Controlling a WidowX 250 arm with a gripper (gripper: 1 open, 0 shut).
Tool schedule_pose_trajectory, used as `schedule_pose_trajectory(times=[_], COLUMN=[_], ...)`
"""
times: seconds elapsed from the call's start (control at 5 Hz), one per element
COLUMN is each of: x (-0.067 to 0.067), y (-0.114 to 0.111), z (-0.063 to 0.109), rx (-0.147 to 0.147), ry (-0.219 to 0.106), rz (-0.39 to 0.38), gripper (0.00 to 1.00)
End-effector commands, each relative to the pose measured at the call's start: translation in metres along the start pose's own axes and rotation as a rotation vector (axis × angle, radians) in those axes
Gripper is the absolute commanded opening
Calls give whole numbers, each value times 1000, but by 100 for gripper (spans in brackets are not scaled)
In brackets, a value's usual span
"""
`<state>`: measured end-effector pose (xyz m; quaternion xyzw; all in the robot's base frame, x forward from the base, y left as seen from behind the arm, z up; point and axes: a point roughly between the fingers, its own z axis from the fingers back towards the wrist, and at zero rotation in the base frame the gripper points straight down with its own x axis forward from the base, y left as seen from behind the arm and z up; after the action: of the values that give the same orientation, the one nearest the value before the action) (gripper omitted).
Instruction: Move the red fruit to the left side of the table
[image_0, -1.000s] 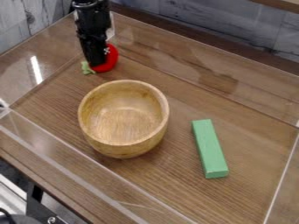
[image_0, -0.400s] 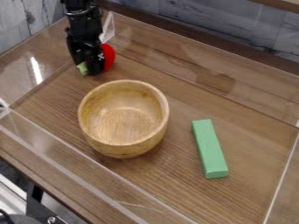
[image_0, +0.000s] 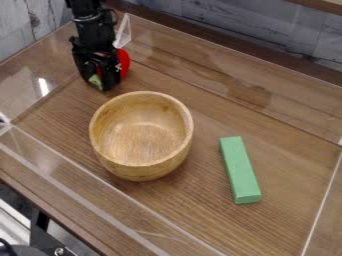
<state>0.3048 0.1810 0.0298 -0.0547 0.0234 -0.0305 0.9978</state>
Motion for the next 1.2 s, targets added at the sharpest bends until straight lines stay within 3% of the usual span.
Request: schedule_pose_trajectory(times=[0.0, 0.4, 0.8, 1.0], x=[10, 11, 7, 3], y=[-9, -22, -13, -28], z=[40, 45, 66, 71], rx=[47, 36, 22, 24], ry=[-89, -109, -123, -133], rz=[7, 19, 106, 44], gripper=[100, 100, 100, 100])
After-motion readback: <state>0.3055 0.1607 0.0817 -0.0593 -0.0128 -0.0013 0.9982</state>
